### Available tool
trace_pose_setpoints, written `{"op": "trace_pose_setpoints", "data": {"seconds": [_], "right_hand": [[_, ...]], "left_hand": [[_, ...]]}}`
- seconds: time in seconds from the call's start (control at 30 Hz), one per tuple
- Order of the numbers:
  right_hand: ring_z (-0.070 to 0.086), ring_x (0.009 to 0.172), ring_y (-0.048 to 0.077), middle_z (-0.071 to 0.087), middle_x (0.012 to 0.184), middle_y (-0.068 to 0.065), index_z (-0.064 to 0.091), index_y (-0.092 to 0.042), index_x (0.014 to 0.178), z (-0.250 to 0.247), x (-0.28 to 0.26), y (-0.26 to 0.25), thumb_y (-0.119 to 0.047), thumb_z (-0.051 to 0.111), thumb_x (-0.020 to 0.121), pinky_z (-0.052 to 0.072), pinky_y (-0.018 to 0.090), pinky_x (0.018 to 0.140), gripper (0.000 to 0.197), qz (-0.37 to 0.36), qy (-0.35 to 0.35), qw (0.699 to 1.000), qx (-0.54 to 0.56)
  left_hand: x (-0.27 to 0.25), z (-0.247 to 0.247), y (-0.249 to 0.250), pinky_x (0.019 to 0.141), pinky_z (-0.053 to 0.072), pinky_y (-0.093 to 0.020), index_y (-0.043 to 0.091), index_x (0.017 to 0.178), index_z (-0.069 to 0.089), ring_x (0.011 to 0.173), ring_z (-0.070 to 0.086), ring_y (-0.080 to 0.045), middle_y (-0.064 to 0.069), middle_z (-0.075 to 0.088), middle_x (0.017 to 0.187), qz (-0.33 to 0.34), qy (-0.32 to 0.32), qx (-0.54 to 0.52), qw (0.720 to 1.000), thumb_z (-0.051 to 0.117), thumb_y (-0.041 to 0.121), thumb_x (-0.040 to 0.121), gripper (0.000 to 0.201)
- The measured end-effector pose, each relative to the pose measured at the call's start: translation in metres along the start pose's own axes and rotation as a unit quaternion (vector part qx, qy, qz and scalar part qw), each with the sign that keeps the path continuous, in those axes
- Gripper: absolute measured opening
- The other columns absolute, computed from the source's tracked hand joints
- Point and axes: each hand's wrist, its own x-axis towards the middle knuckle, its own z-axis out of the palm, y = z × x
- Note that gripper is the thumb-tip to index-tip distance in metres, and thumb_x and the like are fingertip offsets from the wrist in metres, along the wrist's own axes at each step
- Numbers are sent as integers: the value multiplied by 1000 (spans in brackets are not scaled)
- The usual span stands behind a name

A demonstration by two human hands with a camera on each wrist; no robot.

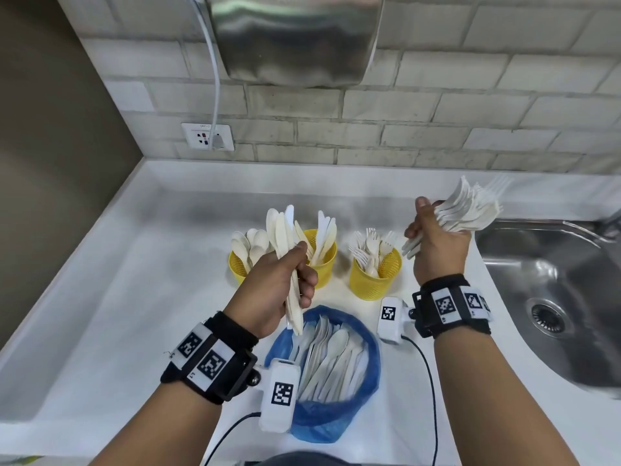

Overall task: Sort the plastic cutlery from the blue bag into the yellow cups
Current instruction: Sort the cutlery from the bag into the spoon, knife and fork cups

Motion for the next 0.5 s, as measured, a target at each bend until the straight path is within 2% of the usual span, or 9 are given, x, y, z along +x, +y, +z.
{"op": "trace_pose_setpoints", "data": {"seconds": [0.13, 0.23, 0.3, 0.4, 0.5], "right_hand": [[51, 56, 28, 58, 54, 4, 67, -24, 58, 1, 3, 15, -21, 76, 90, 43, 41, 65, 33, 26, -25, 999, -28], [56, 55, 25, 63, 60, 11, 65, -10, 71, 6, -2, 26, -20, 76, 90, 49, 34, 65, 24, 24, -47, 997, -64], [62, 57, 22, 67, 63, 11, 66, -12, 73, 7, -6, 33, -13, 76, 90, 53, 33, 67, 19, 37, -56, 995, -69], [70, 61, 18, 73, 69, 6, 70, -15, 75, 5, -11, 47, -8, 77, 89, 57, 34, 70, 17, 50, -64, 990, -117], [76, 77, 18, 76, 79, -1, 73, -19, 83, 2, -10, 61, -11, 78, 84, 62, 45, 83, 10, 35, -70, 981, -176]], "left_hand": [[3, 3, -5, 48, 25, -26, 19, 74, 42, 49, 26, -15, -2, 38, 62, 5, -15, 39, 999, 52, 33, 106, 37], [3, 5, -7, 48, 19, -26, 21, 74, 40, 57, 15, -17, 0, 28, 62, 5, -19, 51, 999, 52, 33, 106, 37], [1, 5, -8, 49, 18, -27, 21, 73, 39, 61, 12, -19, 1, 26, 62, 2, -18, 51, 999, 52, 34, 106, 37], [-1, 5, -9, 51, 18, -29, 20, 73, 39, 57, 16, -17, 1, 27, 62, 8, -22, 54, 998, 53, 35, 106, 39], [-3, 4, -9, 54, 16, -33, 20, 72, 40, 59, 15, -20, -1, 26, 63, 20, -28, 55, 998, 53, 35, 106, 40]]}}
